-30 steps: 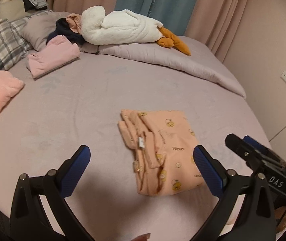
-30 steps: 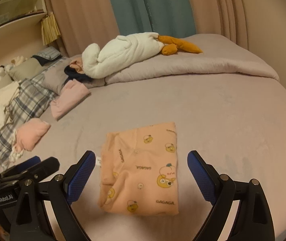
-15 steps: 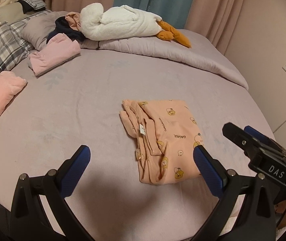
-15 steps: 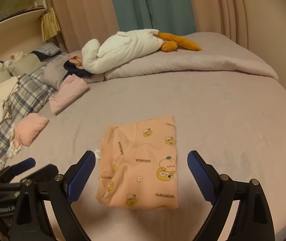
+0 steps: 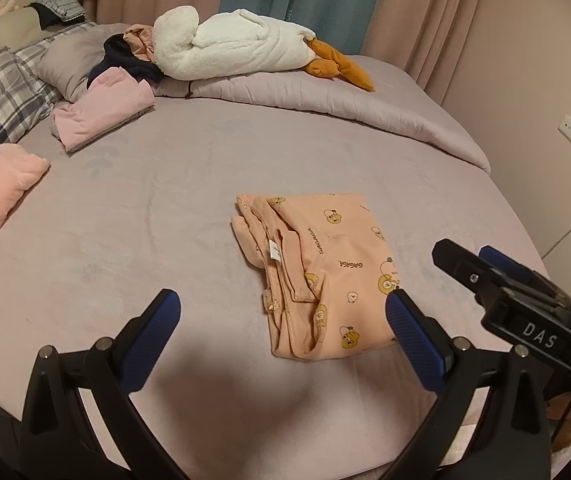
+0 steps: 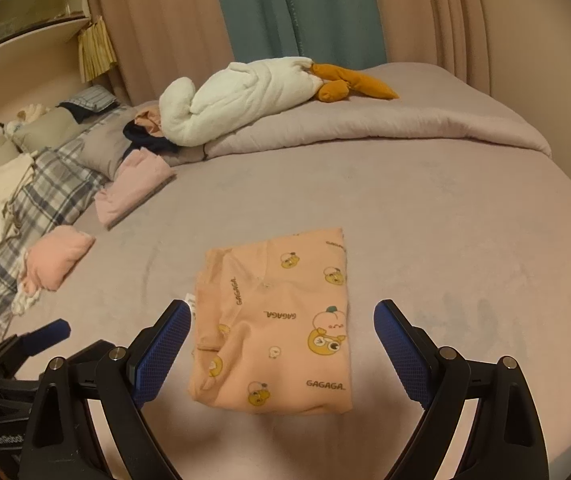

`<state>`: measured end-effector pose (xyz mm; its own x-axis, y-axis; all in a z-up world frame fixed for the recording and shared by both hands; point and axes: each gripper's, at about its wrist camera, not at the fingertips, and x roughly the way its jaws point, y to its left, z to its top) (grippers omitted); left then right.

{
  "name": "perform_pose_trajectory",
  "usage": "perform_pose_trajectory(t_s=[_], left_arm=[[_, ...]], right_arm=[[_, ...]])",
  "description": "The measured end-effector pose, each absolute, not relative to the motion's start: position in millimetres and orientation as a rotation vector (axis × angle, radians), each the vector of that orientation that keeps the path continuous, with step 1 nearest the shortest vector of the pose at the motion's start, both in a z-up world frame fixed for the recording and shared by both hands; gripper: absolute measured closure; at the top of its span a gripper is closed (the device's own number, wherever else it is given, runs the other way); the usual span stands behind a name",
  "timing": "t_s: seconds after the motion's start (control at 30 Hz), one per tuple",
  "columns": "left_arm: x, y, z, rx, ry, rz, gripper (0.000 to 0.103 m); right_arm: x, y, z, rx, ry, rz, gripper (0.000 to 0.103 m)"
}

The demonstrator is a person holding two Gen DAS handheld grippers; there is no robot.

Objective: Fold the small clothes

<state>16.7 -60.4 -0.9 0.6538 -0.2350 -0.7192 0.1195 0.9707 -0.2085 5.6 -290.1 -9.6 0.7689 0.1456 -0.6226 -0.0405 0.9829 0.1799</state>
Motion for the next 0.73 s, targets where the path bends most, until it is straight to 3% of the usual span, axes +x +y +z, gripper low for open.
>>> perform_pose_trajectory(t_s=[0.73], left_arm=[[12.6, -61.8, 1.7, -0.158, 0.835, -0.208, 0.001]], right_arm=[[3.8, -287.1, -14.2, 0.161, 0.703, 0.079, 0.011]])
